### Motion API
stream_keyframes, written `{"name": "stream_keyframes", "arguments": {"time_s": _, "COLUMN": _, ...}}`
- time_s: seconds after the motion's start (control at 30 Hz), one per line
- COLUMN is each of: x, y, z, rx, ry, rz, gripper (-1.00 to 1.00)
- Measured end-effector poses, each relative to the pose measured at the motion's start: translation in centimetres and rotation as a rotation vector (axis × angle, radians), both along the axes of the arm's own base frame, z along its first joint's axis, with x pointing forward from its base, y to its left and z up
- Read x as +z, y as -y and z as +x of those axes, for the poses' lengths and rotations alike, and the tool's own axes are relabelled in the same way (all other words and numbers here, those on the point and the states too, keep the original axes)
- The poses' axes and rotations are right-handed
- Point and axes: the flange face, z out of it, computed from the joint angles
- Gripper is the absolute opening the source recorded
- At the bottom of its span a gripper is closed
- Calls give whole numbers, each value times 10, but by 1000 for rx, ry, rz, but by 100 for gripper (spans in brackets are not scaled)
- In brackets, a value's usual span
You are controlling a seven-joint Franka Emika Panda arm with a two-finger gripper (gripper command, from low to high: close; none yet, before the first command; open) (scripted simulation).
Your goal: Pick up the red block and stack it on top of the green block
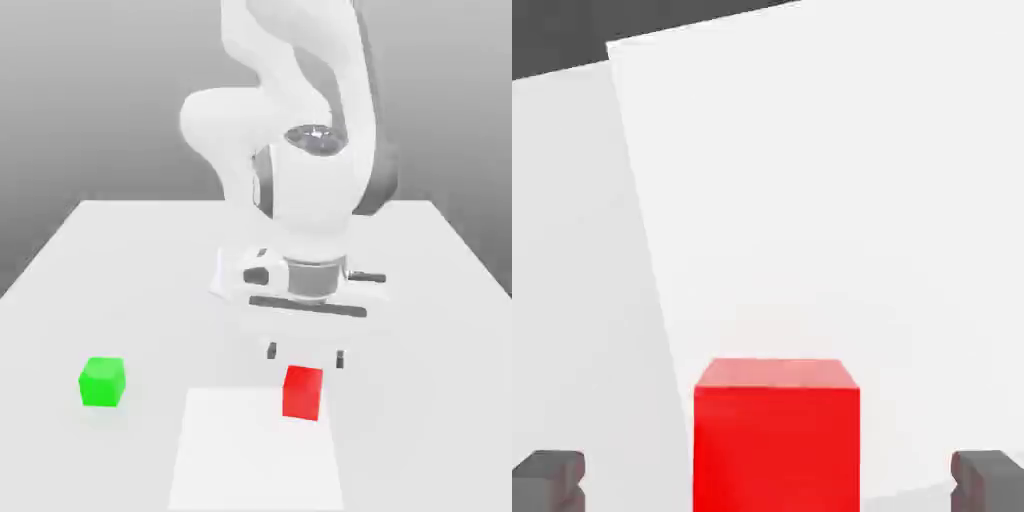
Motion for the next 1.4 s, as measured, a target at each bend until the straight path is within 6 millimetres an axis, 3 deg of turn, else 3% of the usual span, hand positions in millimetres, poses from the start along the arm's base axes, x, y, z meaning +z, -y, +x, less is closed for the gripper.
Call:
{"name": "stream_keyframes", "arguments": {"time_s": 0.1, "x": -27, "y": -1, "z": -2, "rx": 1, "ry": -3, "rz": 1, "gripper": 0}}
{"name": "stream_keyframes", "arguments": {"time_s": 0.13, "x": -32, "y": 0, "z": -3, "rx": 1, "ry": -3, "rz": 1, "gripper": -100}}
{"name": "stream_keyframes", "arguments": {"time_s": 0.37, "x": -32, "y": -1, "z": -3, "rx": 1, "ry": -2, "rz": 1, "gripper": -100}}
{"name": "stream_keyframes", "arguments": {"time_s": 0.6, "x": 22, "y": -2, "z": -3, "rx": 4, "ry": -2, "rz": -1, "gripper": -100}}
{"name": "stream_keyframes", "arguments": {"time_s": 0.7, "x": 36, "y": 37, "z": 6, "rx": -107, "ry": -2, "rz": -1, "gripper": -100}}
{"name": "stream_keyframes", "arguments": {"time_s": 0.87, "x": 49, "y": 130, "z": 11, "rx": -368, "ry": -1, "rz": 0, "gripper": -100}}
{"name": "stream_keyframes", "arguments": {"time_s": 0.97, "x": 56, "y": 190, "z": 0, "rx": -532, "ry": -1, "rz": 0, "gripper": -100}}
{"name": "stream_keyframes", "arguments": {"time_s": 1.1, "x": 66, "y": 267, "z": -30, "rx": -753, "ry": -2, "rz": 1, "gripper": -100}}
{"name": "stream_keyframes", "arguments": {"time_s": 1.17, "x": 59, "y": 284, "z": -39, "rx": -806, "ry": -2, "rz": 3, "gripper": -100}}
{"name": "stream_keyframes", "arguments": {"time_s": 1.33, "x": 13, "y": 289, "z": -41, "rx": -821, "ry": -2, "rz": 4, "gripper": -100}}
{"name": "stream_keyframes", "arguments": {"time_s": 1.37, "x": 6, "y": 290, "z": -42, "rx": -822, "ry": -2, "rz": 3, "gripper": 100}}
{"name": "stream_keyframes", "arguments": {"time_s": 1.4, "x": 6, "y": 289, "z": -42, "rx": -822, "ry": -2, "rz": 3, "gripper": 100}}
